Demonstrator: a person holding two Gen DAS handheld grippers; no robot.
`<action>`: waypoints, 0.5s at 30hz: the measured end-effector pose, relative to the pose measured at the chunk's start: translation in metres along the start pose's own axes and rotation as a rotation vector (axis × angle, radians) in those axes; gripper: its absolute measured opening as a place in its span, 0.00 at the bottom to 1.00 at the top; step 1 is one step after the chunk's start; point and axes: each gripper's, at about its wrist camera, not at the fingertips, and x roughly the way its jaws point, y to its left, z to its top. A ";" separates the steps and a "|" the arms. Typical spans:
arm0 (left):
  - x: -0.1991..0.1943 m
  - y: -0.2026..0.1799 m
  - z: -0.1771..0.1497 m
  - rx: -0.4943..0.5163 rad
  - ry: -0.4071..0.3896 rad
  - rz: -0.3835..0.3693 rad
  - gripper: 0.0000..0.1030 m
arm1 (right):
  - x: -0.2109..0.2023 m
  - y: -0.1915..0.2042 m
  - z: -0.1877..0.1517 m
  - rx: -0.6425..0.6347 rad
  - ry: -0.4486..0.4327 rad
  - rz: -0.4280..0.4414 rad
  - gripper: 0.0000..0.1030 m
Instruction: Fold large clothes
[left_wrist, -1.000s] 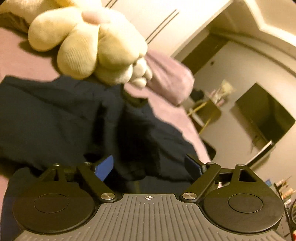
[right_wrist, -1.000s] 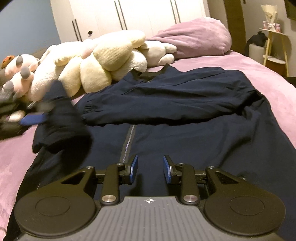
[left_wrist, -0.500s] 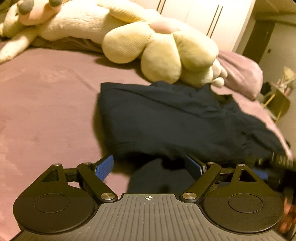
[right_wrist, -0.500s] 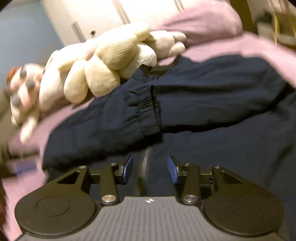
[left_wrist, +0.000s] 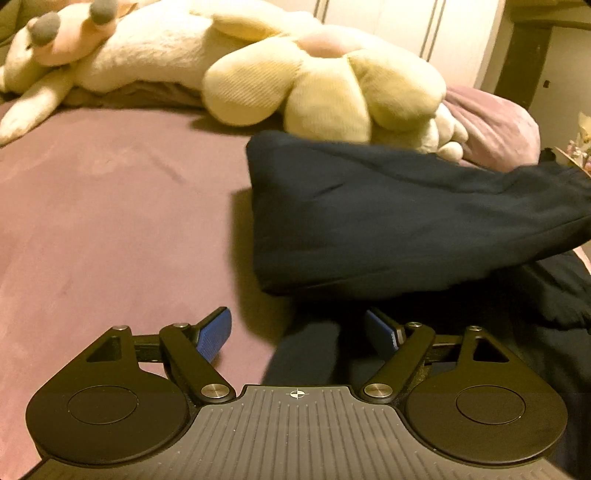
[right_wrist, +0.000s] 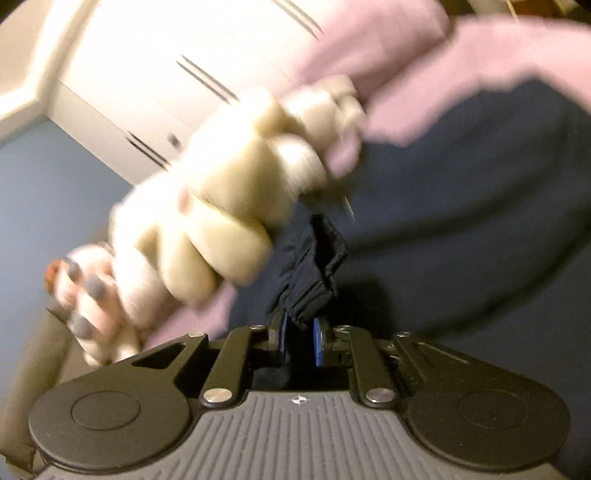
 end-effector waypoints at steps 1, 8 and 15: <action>0.006 -0.007 0.003 0.020 0.003 -0.009 0.81 | -0.009 0.003 0.011 -0.013 -0.041 0.005 0.13; 0.051 -0.036 0.009 0.040 0.086 0.020 0.67 | -0.040 -0.027 0.050 -0.135 -0.193 -0.203 0.13; 0.059 -0.040 0.012 0.046 0.086 0.034 0.66 | -0.010 -0.106 0.048 -0.017 -0.031 -0.369 0.20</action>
